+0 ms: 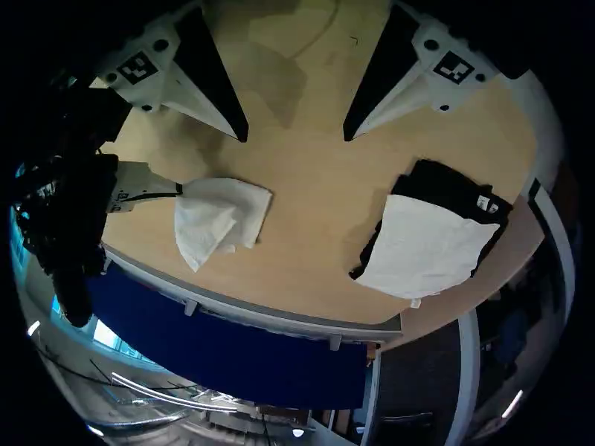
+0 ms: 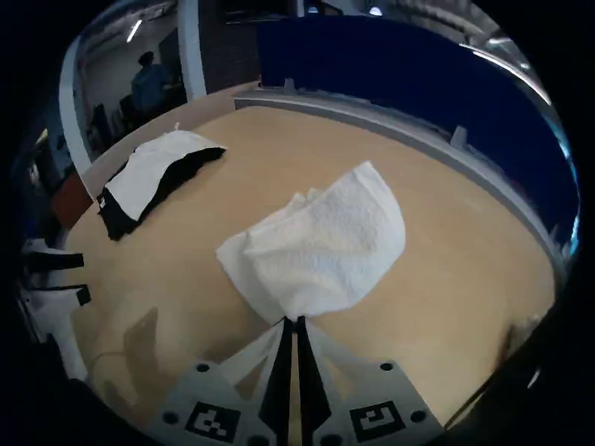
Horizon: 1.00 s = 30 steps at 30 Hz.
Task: Fold towel
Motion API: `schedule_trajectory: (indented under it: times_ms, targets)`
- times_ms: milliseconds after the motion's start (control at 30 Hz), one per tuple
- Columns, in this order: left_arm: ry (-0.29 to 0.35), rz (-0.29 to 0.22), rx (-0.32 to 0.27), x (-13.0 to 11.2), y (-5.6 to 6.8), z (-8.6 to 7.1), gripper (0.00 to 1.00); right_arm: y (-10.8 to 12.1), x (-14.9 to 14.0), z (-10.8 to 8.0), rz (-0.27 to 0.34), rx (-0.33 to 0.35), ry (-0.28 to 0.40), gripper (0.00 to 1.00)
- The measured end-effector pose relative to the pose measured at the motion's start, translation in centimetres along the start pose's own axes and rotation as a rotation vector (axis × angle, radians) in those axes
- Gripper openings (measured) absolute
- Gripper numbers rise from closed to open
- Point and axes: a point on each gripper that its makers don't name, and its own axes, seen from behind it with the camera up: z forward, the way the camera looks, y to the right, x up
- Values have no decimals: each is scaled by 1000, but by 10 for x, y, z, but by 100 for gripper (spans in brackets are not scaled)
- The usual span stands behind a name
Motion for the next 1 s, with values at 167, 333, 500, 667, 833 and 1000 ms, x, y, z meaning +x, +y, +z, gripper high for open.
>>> schedule_trajectory:
  times_ms: [167,333,500,667,833,1000]
  targets:
    - [8,-1,-4,3,1,-2,95,11,22,-12,-85,-5,17,4]
    - [20,3,-7,8,1,-5,95,23,41,-27,-156,-14,29,4]
    - [33,5,-14,15,2,-9,95,36,54,-48,-242,-25,29,4]
    - [45,12,-25,22,6,-10,95,50,64,-68,-305,-39,29,4]
    - [55,28,-44,30,13,-11,95,64,68,-91,-361,-48,27,4]
    - [64,47,-63,37,20,-11,95,87,71,-113,-436,-102,21,4]
